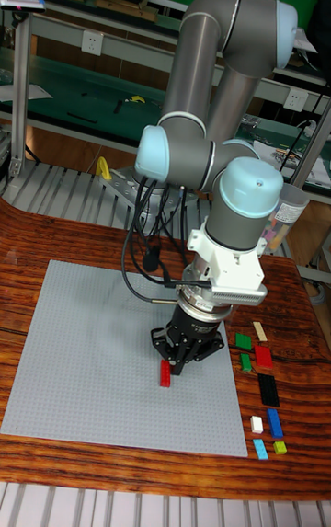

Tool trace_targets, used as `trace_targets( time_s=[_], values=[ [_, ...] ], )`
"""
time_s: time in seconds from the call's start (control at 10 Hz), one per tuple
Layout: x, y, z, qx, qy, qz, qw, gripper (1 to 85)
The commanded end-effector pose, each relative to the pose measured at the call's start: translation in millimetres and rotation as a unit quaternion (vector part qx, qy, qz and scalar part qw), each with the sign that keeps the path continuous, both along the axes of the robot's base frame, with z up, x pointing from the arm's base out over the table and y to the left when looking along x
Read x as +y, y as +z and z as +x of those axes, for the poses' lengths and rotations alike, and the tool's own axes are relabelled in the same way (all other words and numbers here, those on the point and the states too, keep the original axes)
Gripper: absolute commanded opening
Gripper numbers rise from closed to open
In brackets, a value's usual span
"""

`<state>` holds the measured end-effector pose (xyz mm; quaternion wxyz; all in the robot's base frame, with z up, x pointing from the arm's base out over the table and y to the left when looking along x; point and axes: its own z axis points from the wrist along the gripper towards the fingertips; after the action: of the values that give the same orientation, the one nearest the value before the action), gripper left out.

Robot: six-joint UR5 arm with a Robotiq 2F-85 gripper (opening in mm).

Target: Build with small Lego blocks

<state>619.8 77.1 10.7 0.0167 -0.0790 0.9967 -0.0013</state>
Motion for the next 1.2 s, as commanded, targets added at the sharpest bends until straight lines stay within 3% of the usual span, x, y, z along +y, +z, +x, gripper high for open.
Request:
trace_targets(
  time_s=[0.0, 0.3, 0.5, 1.1],
  values=[
    [-1, -1.6, 0.6, -0.001, 0.003, 0.003, 1.0000, 1.3],
    [-1, -1.7, 0.1, -0.001, 0.005, 0.002, 1.0000, 1.3],
    [3, 5.1, -2.9, 0.005, -0.006, -0.010, 0.9999, 1.3],
    [1, 10.7, -2.6, 0.007, 0.001, -0.007, 0.9999, 1.3]
  ],
)
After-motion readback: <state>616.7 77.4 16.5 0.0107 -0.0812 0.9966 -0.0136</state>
